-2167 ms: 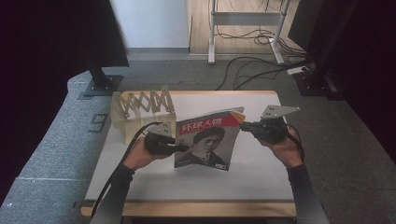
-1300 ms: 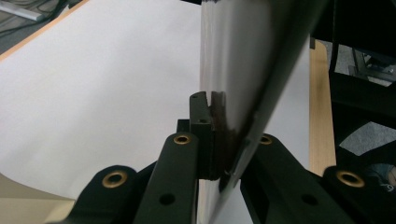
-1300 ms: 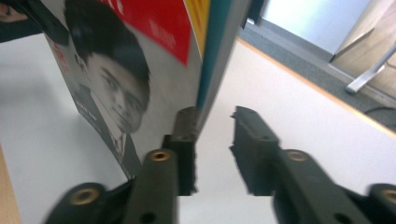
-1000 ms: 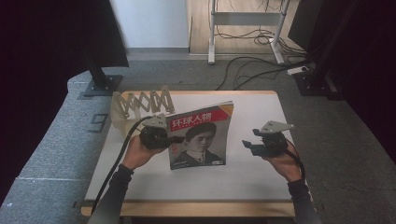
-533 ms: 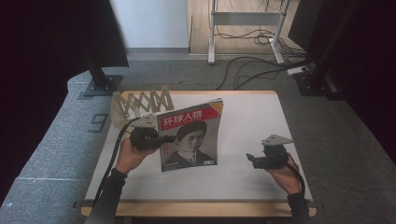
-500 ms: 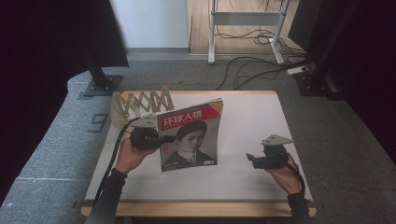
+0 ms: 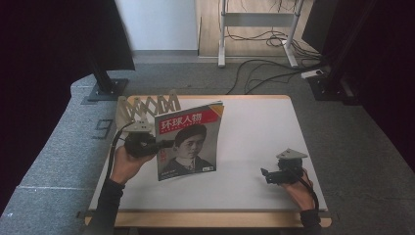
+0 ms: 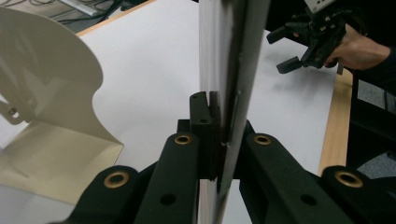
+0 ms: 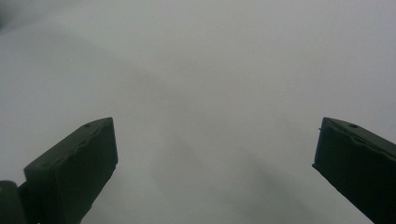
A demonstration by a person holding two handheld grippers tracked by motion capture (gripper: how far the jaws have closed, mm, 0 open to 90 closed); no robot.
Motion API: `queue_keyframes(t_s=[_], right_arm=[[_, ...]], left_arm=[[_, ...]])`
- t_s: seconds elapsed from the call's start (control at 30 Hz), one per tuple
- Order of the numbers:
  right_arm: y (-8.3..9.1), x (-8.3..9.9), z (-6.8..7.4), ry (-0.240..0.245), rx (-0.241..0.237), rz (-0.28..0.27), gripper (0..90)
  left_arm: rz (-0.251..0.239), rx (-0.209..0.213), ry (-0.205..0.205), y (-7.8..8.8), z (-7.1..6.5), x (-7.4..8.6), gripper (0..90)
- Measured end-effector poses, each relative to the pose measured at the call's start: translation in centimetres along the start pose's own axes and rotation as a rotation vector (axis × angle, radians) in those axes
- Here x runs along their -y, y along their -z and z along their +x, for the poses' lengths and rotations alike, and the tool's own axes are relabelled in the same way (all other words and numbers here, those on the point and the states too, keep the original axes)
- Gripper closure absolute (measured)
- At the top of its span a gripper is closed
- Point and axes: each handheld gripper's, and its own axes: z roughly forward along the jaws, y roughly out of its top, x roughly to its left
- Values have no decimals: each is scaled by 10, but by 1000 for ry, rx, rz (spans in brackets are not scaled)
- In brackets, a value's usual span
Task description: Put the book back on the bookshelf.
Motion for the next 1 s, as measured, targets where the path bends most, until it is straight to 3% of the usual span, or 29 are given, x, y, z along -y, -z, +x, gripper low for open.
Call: queue_keyframes(t_s=[0.4,0.57,1.0], right_arm=[[-11,14,3,-28,2,53,0],[-12,15,2,-51,3,52,0],[-12,16,2,-53,5,53,0]], left_arm=[[-28,-75,48,32,7,5,870],[-29,-119,61,44,10,6,870],[-45,-238,121,79,17,18,870]])
